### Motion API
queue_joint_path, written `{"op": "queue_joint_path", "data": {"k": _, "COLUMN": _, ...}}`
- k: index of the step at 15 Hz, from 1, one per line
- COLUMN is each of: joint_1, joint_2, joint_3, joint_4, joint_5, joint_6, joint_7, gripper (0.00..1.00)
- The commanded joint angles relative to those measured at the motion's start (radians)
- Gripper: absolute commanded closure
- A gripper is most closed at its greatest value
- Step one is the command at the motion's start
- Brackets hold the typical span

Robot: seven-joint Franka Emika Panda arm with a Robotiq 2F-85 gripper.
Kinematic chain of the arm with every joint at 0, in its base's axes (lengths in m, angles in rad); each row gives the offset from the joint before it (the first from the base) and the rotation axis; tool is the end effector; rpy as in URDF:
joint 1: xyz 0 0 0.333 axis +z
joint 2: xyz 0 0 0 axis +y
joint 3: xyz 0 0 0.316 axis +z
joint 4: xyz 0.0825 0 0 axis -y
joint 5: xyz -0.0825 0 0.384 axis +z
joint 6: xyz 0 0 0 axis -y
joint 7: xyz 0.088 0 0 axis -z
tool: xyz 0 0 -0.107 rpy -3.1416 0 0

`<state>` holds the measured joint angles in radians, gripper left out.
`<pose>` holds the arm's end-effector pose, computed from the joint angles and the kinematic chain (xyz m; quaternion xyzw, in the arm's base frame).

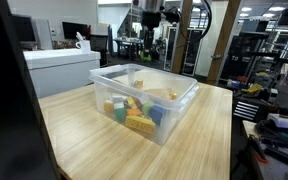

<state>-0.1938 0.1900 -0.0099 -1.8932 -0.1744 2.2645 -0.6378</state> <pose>0.6082 -0.1299 0.4224 0.9581 0.2620 0.0526 0.1031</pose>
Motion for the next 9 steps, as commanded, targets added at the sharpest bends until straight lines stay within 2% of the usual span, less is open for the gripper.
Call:
{"op": "queue_joint_path", "data": {"k": 1, "joint_1": 0.036, "joint_2": -0.169, "joint_3": 0.032, "joint_4": -0.150, "joint_5": 0.151, "joint_6": 0.009, "joint_7": -0.176, "gripper": 0.88}}
{"op": "queue_joint_path", "data": {"k": 3, "joint_1": 0.079, "joint_2": -0.228, "joint_3": 0.031, "joint_4": -0.223, "joint_5": 0.229, "joint_6": -0.001, "joint_7": -0.280, "gripper": 0.88}}
{"op": "queue_joint_path", "data": {"k": 5, "joint_1": 0.114, "joint_2": -0.242, "joint_3": 0.017, "joint_4": -0.281, "joint_5": 0.232, "joint_6": -0.007, "joint_7": -0.314, "gripper": 0.88}}
{"op": "queue_joint_path", "data": {"k": 6, "joint_1": 0.123, "joint_2": -0.237, "joint_3": 0.012, "joint_4": -0.298, "joint_5": 0.218, "joint_6": -0.014, "joint_7": -0.308, "gripper": 0.40}}
{"op": "queue_joint_path", "data": {"k": 7, "joint_1": 0.127, "joint_2": -0.228, "joint_3": 0.007, "joint_4": -0.308, "joint_5": 0.217, "joint_6": -0.020, "joint_7": -0.303, "gripper": 0.39}}
{"op": "queue_joint_path", "data": {"k": 9, "joint_1": 0.127, "joint_2": -0.215, "joint_3": -0.005, "joint_4": -0.321, "joint_5": 0.223, "joint_6": -0.006, "joint_7": -0.287, "gripper": 0.28}}
